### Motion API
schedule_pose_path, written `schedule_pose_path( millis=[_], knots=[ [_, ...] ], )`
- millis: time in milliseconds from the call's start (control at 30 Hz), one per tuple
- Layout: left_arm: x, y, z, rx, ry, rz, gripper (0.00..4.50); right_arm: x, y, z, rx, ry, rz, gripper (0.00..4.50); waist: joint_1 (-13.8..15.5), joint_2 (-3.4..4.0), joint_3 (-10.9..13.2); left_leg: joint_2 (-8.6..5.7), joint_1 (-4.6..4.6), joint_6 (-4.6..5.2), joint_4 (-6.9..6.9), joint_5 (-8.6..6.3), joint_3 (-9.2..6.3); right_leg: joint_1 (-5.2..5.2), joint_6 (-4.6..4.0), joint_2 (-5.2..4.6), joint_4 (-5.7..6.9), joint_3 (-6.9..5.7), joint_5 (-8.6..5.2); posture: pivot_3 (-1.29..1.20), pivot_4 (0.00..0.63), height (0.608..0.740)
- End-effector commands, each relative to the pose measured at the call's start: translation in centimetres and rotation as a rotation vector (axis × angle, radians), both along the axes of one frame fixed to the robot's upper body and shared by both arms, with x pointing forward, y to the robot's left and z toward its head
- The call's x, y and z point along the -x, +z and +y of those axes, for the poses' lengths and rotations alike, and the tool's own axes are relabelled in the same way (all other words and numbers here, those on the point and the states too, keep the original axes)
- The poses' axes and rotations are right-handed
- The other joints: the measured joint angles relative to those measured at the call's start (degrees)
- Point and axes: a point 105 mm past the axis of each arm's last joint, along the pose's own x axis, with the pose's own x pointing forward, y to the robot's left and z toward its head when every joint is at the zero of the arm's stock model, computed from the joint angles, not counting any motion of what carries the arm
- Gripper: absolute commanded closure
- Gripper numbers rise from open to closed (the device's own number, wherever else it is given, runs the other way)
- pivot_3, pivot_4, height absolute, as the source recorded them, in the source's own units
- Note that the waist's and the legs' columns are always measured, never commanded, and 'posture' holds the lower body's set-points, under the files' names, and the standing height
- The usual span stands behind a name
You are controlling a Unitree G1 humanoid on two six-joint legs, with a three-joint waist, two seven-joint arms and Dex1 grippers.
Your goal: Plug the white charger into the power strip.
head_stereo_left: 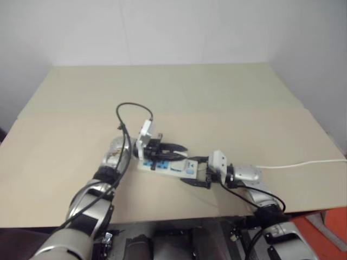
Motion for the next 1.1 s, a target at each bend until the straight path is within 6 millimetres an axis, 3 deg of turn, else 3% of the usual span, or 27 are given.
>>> schedule_pose_path(
  millis=[33,700,1100],
  knots=[
    [0.4,-1.2,0.3,-0.043,-0.006,0.021,3.53,0.4,-0.4,0.8,0.019,0.033,0.001,1.08,-0.1,0.0,0.0,0.0,0.0,0.0,0.0,0.0,0.0,0.0,0.0,0.0,0.0,0.0,0.0,0.0,0.15,0.74],
    [-0.7,-2.2,1.5,-0.131,0.045,0.019,3.53,0.8,-0.5,0.7,0.027,0.039,0.002,1.08,-0.1,-0.06,-0.2,0.0,0.17,0.0,-0.02,0.0,-0.01,0.17,0.03,0.0,0.0,0.0,-0.02,0.0,0.15,0.74],
    [-0.1,-3.1,1.6,-0.219,-0.008,0.003,3.53,1.0,-0.6,0.8,0.027,0.035,0.003,1.08,-0.1,-0.07,-0.4,-0.01,0.16,0.02,-0.08,-0.02,-0.01,0.15,0.17,0.0,-0.06,0.02,-0.11,0.0,0.15,0.74]
  ],
)
